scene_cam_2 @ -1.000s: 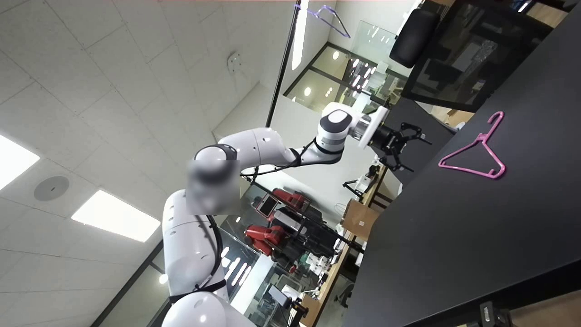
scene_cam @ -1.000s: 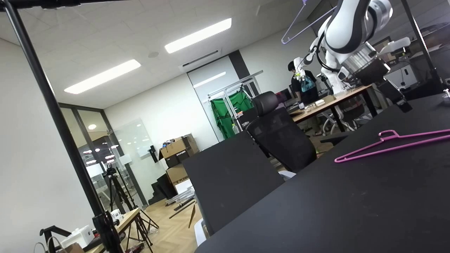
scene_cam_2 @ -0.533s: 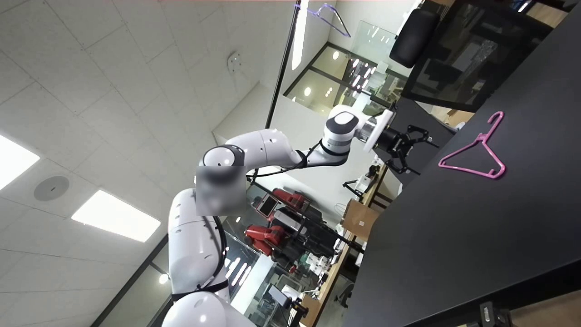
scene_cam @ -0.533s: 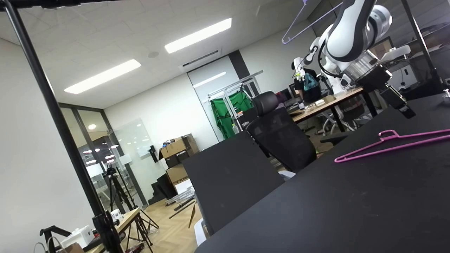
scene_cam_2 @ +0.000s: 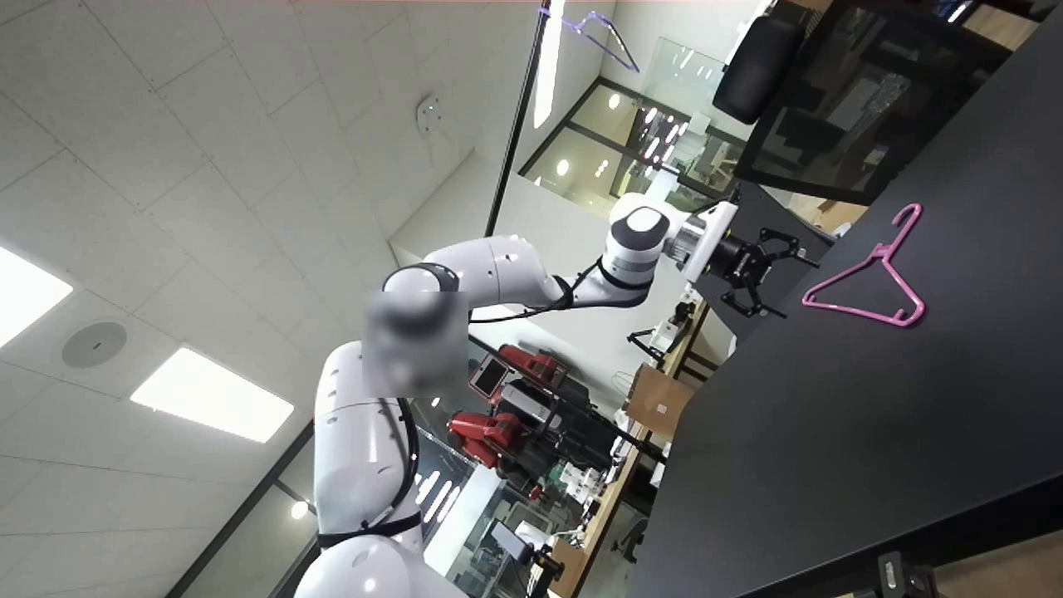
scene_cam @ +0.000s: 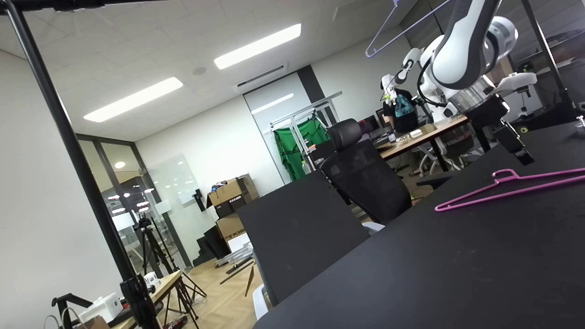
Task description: Pick the pink hanger on the table and hang it on the stand
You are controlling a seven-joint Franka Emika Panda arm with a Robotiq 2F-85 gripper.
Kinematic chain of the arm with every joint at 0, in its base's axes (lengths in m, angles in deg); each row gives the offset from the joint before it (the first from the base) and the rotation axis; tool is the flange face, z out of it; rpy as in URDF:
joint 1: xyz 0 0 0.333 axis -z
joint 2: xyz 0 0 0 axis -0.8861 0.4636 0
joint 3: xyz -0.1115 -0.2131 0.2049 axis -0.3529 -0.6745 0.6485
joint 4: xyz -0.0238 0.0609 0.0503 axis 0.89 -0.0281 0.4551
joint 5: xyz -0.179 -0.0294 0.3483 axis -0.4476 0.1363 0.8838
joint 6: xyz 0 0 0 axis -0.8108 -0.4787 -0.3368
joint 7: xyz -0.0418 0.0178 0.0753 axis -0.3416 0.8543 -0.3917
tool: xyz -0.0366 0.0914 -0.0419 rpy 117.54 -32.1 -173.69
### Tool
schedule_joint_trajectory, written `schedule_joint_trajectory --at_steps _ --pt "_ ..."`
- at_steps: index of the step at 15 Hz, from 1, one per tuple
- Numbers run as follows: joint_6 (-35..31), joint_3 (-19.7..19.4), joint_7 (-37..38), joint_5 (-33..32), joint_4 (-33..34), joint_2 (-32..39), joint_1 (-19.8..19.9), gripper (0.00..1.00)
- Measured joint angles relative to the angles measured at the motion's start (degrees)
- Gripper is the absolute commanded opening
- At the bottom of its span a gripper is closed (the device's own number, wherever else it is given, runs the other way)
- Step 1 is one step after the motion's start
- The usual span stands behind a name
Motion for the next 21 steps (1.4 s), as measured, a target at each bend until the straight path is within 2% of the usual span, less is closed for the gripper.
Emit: schedule_joint_trajectory --at_steps 3,4,5,10,15,17,21 --pt "-2.8 1.1 -1.5 0.1 1.0 3.3 1.6 1.0" --pt "-3.0 1.4 -1.8 0.1 1.8 4.5 2.1 0.75" --pt "-3.1 1.6 -2.0 0.1 2.6 5.7 2.4 0.74" --pt "-3.9 2.4 -2.2 0.2 6.2 9.5 2.8 0.38" --pt "-3.8 2.9 -2.2 0.1 8.1 10.4 2.6 0.05" --pt "-3.6 2.9 -2.2 0.1 8.6 10.6 2.5 0.0" --pt "-0.2 2.8 -2.0 0.2 10.1 10.9 2.5 0.02"
